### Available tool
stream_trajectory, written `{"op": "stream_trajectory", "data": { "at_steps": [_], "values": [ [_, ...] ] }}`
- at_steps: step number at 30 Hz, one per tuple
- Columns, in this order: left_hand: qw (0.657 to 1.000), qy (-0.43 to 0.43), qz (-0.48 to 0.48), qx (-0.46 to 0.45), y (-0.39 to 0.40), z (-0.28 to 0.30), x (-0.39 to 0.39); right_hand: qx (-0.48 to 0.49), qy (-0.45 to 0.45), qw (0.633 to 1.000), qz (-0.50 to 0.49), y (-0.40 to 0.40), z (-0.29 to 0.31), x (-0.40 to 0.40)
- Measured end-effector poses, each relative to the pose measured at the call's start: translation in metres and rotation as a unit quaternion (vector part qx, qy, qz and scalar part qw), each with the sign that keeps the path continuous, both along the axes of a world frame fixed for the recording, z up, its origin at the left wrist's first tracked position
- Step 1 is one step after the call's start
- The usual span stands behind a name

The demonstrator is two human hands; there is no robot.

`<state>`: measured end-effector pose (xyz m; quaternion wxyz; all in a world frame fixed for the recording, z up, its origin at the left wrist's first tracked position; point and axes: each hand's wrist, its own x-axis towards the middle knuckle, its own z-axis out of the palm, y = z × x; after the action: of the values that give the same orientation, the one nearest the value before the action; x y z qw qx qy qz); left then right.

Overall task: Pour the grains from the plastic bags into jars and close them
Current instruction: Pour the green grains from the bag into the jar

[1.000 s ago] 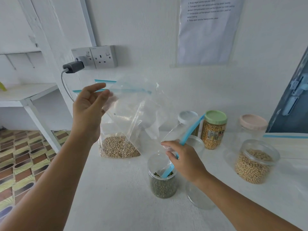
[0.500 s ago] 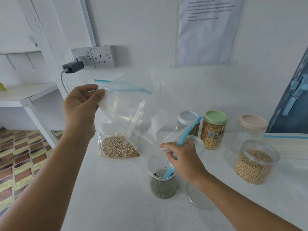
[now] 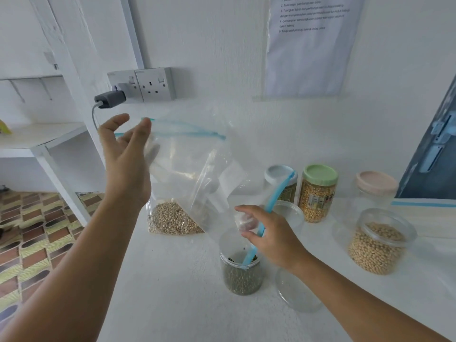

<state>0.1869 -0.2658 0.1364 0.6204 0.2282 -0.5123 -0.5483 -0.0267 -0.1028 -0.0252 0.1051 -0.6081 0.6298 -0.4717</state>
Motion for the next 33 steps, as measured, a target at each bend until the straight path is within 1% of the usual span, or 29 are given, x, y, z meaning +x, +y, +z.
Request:
{"op": "stream_trajectory", "data": {
  "at_steps": [4,8,10,12,15,17,19,22,25,28,30,33],
  "values": [
    [0.995,-0.057,-0.066,0.039,0.002,-0.02,0.006,-0.028,-0.013,0.999,-0.044,0.0,-0.004,0.0],
    [0.985,-0.108,-0.115,0.065,0.023,-0.048,0.012,-0.059,-0.025,0.995,-0.072,-0.001,-0.005,-0.002],
    [0.98,-0.127,-0.137,0.063,0.038,-0.064,0.011,-0.059,-0.031,0.995,-0.074,-0.002,-0.004,-0.002],
    [0.982,-0.134,-0.124,0.053,0.046,-0.074,0.006,-0.056,-0.017,0.997,-0.054,-0.002,-0.005,-0.001],
    [0.991,-0.088,-0.066,0.077,0.039,-0.069,-0.001,-0.053,0.011,0.998,-0.023,0.001,-0.005,-0.001],
    [0.994,-0.059,-0.056,0.075,0.031,-0.06,-0.002,-0.044,0.014,0.999,-0.012,0.002,-0.003,0.0],
    [0.995,-0.033,-0.064,0.063,0.026,-0.052,-0.001,-0.031,0.024,0.999,0.001,0.002,0.0,0.001],
    [0.994,0.016,-0.088,0.068,0.021,-0.044,-0.003,0.005,0.032,0.999,0.024,0.004,0.0,0.005],
    [0.991,0.045,-0.108,0.068,0.019,-0.041,-0.007,0.024,0.001,0.999,0.023,0.008,0.001,0.006],
    [0.988,0.065,-0.117,0.074,0.021,-0.043,-0.01,0.052,-0.042,0.997,0.047,0.009,0.005,0.006],
    [0.986,0.074,-0.122,0.08,0.022,-0.045,-0.011,0.053,-0.047,0.996,0.051,0.007,0.006,0.006],
    [0.983,0.088,-0.128,0.094,0.024,-0.049,-0.013,0.016,-0.013,1.0,0.008,0.002,0.006,0.006]
  ]
}}
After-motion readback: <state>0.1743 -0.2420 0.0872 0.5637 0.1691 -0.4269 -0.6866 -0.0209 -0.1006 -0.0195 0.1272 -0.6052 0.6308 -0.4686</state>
